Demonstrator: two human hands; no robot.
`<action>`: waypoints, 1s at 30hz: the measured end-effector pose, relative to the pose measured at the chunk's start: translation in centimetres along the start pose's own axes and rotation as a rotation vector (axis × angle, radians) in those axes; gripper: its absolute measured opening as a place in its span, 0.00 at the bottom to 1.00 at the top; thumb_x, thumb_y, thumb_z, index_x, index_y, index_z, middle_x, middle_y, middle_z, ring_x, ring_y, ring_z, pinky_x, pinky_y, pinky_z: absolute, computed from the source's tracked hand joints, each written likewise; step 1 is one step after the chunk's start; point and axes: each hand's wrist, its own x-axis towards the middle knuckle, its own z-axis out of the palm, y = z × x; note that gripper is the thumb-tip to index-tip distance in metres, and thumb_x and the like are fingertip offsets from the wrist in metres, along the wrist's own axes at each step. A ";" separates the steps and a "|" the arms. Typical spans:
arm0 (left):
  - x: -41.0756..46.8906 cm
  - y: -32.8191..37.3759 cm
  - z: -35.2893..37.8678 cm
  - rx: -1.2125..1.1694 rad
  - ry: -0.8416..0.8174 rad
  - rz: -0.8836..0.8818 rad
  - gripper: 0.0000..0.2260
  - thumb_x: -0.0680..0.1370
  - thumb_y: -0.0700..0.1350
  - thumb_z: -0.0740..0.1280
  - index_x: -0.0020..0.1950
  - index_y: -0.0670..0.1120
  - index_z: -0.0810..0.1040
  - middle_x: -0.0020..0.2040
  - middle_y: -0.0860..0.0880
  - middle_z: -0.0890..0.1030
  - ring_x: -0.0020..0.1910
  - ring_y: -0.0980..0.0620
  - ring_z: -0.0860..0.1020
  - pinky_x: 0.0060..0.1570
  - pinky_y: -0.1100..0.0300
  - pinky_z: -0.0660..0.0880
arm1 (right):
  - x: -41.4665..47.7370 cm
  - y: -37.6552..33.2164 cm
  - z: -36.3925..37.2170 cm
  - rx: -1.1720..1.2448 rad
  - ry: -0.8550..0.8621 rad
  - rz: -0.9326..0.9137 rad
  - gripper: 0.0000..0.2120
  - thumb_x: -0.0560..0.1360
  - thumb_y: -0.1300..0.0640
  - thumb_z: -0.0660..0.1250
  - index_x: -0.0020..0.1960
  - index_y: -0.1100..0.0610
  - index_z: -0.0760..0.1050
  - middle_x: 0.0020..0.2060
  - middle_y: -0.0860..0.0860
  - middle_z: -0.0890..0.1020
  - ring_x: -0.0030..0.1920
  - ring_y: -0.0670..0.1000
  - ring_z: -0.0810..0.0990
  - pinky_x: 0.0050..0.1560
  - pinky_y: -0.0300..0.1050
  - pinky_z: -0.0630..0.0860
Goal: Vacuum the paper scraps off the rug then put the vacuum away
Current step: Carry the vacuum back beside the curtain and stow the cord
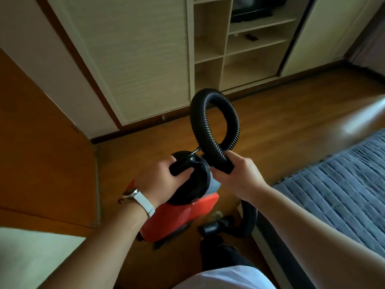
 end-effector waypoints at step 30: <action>47.3 13.8 9.4 0.199 -0.170 0.228 0.18 0.72 0.67 0.67 0.40 0.52 0.76 0.33 0.55 0.79 0.32 0.60 0.76 0.31 0.62 0.71 | 41.7 9.0 -14.6 -0.048 0.274 0.097 0.09 0.69 0.47 0.74 0.44 0.48 0.78 0.27 0.44 0.75 0.28 0.43 0.73 0.28 0.37 0.69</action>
